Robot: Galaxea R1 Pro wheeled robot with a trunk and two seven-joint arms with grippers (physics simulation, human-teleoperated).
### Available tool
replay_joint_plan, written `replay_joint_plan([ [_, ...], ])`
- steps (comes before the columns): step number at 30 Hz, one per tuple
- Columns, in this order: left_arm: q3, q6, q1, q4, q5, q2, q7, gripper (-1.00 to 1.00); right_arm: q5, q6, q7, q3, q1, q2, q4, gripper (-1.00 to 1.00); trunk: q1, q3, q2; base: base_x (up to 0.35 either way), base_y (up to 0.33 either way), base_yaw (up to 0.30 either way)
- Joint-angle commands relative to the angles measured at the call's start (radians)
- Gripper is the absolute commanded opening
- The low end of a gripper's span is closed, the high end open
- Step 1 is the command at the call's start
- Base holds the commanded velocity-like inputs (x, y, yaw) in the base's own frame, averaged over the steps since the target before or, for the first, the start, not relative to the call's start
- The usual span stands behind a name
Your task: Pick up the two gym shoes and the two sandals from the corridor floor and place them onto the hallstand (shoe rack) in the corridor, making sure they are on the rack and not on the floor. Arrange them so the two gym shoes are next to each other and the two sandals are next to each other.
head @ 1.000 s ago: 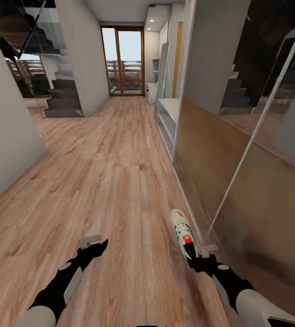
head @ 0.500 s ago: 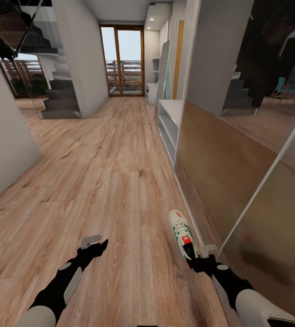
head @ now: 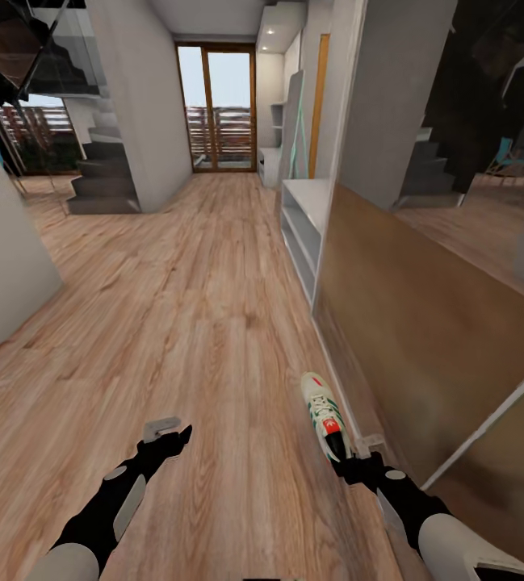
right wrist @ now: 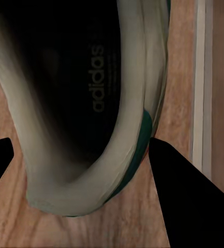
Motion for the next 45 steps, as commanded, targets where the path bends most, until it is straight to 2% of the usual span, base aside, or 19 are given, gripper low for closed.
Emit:
replay_joint_plan([
  [1, 0.000, 0.000, 0.000, 0.000, 0.000, 0.000, 0.000, 1.00, -0.002, 0.000, -0.002, 0.000, 0.000, 0.000, 0.000, -1.00, 0.000, 0.000, 0.000, 0.346, 0.000, 0.000],
  [16, 0.000, 0.000, 0.000, 0.000, 0.000, 0.000, 0.000, 1.00, -0.002, 0.000, -0.002, 0.000, 0.000, 0.000, 0.001, -1.00, 0.000, 0.000, 0.000, 0.323, 0.064, 0.000],
  [27, 0.000, 0.000, 0.000, 0.000, 0.000, 0.000, 0.000, 1.00, -0.002, 0.000, -0.002, 0.000, 0.001, 0.000, 0.001, -1.00, 0.000, 0.000, 0.000, 0.079, 0.019, 0.078],
  [45, 0.001, 0.000, 0.000, 0.000, 0.000, 0.000, -0.001, 1.00, -0.002, -0.001, -0.002, 0.000, 0.001, 0.000, 0.001, -1.00, 0.000, 0.000, 0.000, 0.253, 0.000, 0.060],
])
